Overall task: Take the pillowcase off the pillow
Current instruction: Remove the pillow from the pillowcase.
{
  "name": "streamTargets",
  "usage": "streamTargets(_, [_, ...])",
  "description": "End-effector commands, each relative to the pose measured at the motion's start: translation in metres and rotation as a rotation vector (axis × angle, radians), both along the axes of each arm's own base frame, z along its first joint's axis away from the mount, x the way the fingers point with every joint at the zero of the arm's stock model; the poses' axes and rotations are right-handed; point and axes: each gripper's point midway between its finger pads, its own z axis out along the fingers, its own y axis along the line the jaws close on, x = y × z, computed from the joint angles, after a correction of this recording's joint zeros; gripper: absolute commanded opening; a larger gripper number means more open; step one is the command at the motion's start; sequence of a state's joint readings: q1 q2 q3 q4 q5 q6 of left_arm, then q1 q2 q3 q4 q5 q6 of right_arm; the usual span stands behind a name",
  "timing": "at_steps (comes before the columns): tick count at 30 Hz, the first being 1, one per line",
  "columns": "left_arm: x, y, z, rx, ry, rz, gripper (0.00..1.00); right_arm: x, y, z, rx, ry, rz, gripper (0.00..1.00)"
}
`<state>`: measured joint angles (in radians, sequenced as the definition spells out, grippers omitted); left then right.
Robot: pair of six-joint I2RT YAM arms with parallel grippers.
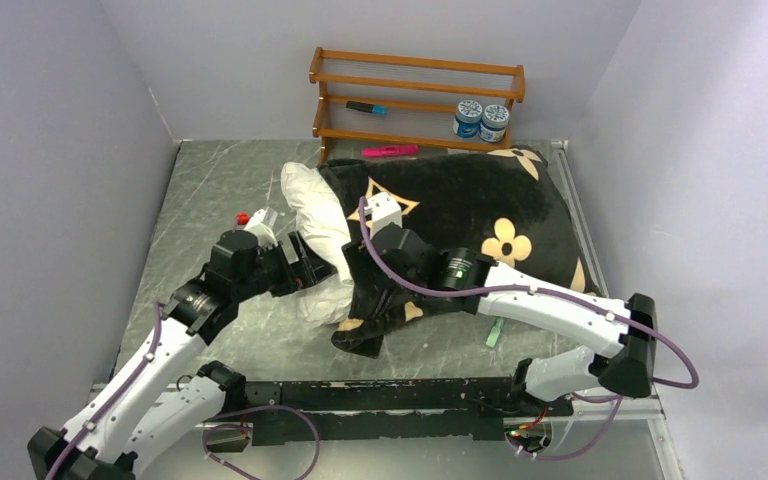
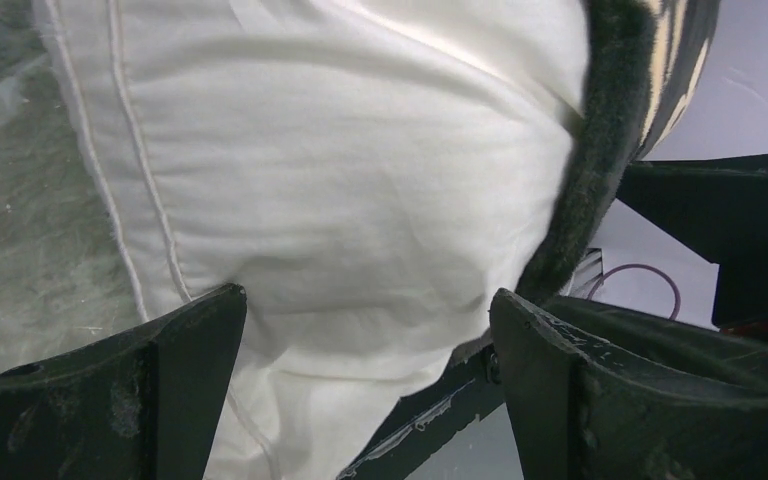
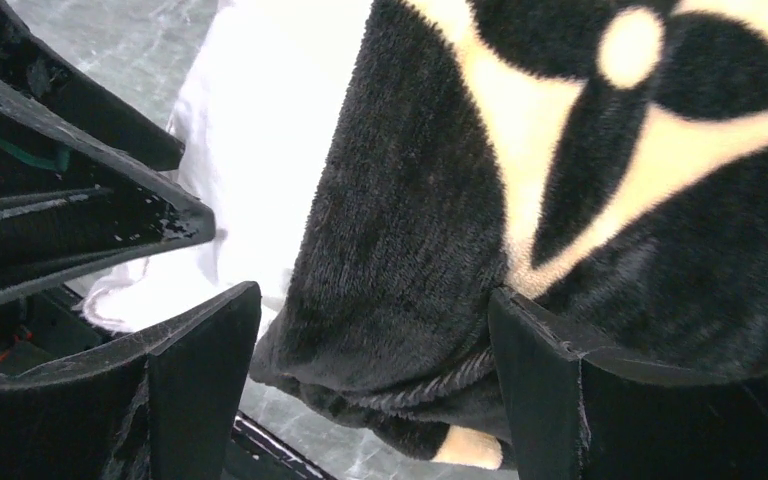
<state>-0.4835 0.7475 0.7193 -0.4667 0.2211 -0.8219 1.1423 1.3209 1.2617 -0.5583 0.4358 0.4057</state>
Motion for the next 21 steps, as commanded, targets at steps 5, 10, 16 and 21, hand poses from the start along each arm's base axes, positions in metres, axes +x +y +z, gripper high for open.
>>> streamTargets(5, [0.005,-0.025,-0.004,-0.055,0.007,-0.11,0.96,0.014,-0.004,-0.013,-0.064,-0.005,-0.103,0.84])
streamTargets(10, [0.004,-0.025,-0.025,-0.038,0.047,-0.1,0.89,0.013,-0.025,-0.026,-0.143,-0.01,-0.14,0.8])
streamTargets(16, [0.007,-0.008,-0.051,0.083,0.102,-0.024,0.54,0.01,-0.05,-0.035,-0.219,-0.014,-0.179,0.68])
streamTargets(21, [0.009,0.014,-0.063,0.186,0.124,0.057,0.23,0.009,-0.072,-0.041,-0.262,-0.02,-0.226,0.52])
